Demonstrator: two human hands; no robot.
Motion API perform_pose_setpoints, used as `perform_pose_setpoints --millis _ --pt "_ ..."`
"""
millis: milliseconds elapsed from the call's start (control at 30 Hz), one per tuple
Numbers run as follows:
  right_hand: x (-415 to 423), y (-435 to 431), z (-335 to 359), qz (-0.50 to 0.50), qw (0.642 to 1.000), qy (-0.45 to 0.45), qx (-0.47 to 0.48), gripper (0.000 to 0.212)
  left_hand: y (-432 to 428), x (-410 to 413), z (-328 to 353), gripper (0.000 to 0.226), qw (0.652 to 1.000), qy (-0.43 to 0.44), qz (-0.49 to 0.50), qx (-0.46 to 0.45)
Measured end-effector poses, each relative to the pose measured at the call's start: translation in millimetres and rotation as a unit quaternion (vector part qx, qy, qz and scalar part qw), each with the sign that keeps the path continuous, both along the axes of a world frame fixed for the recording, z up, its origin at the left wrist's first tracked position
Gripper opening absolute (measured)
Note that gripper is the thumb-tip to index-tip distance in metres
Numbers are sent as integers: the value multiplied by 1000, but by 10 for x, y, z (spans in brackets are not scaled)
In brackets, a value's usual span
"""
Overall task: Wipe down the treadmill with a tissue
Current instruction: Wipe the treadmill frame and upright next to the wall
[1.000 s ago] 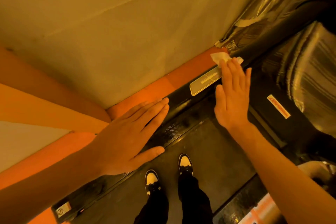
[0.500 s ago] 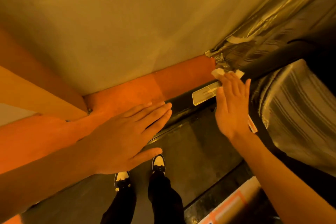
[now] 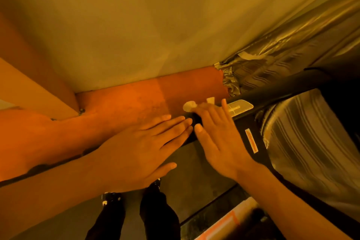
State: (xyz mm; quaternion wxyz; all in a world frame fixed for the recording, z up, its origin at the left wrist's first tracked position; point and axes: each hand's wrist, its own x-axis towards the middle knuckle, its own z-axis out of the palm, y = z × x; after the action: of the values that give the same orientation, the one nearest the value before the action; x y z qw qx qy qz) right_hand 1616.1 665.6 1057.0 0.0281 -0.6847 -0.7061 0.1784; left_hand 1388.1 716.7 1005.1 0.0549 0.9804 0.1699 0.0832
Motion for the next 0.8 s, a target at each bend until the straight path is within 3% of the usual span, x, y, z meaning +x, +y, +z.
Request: perform_pose_setpoints --millis 67,133,233,333,467,567,700,800 --pt "-11 -57 16 63 998 -8 -5 67 5 -7 3 75 1000 3 0 -1" --pt "300 22 -2 58 997 -50 4 68 14 -9 16 77 1000 5 -3 -4" --pt "887 160 -26 -92 992 -73 40 73 31 -8 39 76 1000 2 2 -14" --pt "687 39 -149 -199 975 -27 95 81 27 -9 45 73 1000 5 4 -27" --pt "-247 -376 -297 -94 986 73 120 64 33 11 18 72 1000 13 1 -20" --pt "43 -397 -348 -31 991 27 129 62 48 2 22 73 999 24 -7 -27" --pt "819 -201 -352 -165 971 1 171 71 49 14 49 72 999 25 -8 -41" --pt "394 -241 -441 -209 956 72 195 73 36 15 68 73 998 29 -4 -47"
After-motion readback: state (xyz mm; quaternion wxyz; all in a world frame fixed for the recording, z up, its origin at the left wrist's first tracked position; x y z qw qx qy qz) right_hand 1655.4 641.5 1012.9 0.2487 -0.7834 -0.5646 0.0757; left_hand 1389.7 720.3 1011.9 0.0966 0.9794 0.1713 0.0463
